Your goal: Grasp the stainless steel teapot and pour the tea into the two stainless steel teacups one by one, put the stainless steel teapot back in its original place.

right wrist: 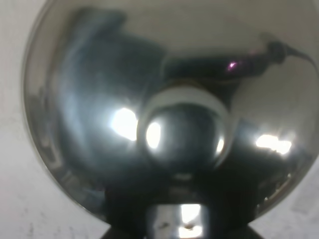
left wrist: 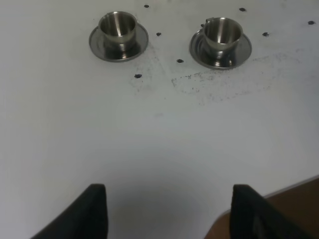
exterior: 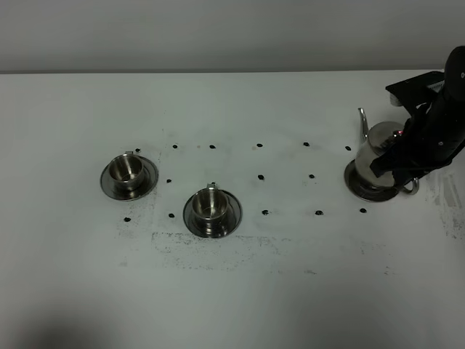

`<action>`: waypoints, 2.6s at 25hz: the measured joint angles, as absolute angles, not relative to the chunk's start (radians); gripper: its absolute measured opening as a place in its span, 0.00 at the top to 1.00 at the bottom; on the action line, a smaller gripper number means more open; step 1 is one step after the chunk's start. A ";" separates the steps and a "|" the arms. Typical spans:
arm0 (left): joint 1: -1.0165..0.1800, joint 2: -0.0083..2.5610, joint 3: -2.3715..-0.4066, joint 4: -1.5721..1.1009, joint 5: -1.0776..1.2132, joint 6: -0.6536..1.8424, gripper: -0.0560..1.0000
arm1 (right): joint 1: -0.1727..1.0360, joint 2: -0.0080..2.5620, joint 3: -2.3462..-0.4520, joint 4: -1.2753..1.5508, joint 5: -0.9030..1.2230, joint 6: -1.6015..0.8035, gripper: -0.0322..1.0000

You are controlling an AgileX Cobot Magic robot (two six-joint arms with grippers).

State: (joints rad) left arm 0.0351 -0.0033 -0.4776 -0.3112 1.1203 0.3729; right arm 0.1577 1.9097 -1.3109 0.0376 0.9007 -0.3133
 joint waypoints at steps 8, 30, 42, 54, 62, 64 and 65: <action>0.035 -0.003 -0.478 -0.311 1.120 0.373 0.45 | 0.188 1.867 -1.367 0.000 0.933 -0.389 0.80; 0.035 -0.003 -0.478 -0.311 1.120 0.373 0.45 | 0.413 2.142 -1.964 0.063 1.212 -0.870 0.80; 0.035 -0.003 -0.478 -0.311 1.120 0.373 0.45 | 0.477 2.302 -2.160 0.051 1.233 -0.906 0.80; 0.035 -0.003 -0.478 -0.311 1.120 0.373 0.45 | 0.499 2.314 -2.167 0.065 1.237 -1.177 0.80; 0.035 -0.003 -0.478 -0.311 1.121 0.373 0.45 | 0.530 2.319 -2.167 0.023 1.136 -1.257 0.80; 0.035 -0.003 -0.478 -0.311 1.121 0.373 0.45 | 0.537 2.334 -2.169 0.000 1.105 -1.257 0.80; 0.035 -0.003 -0.478 -0.311 1.121 0.373 0.45 | 0.541 2.342 -2.169 0.000 1.091 -1.258 0.80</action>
State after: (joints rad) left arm 0.0351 -0.0033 -0.4776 -0.3112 1.1207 0.3729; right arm 0.5413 2.3417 -2.1685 0.0000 1.0909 -1.2583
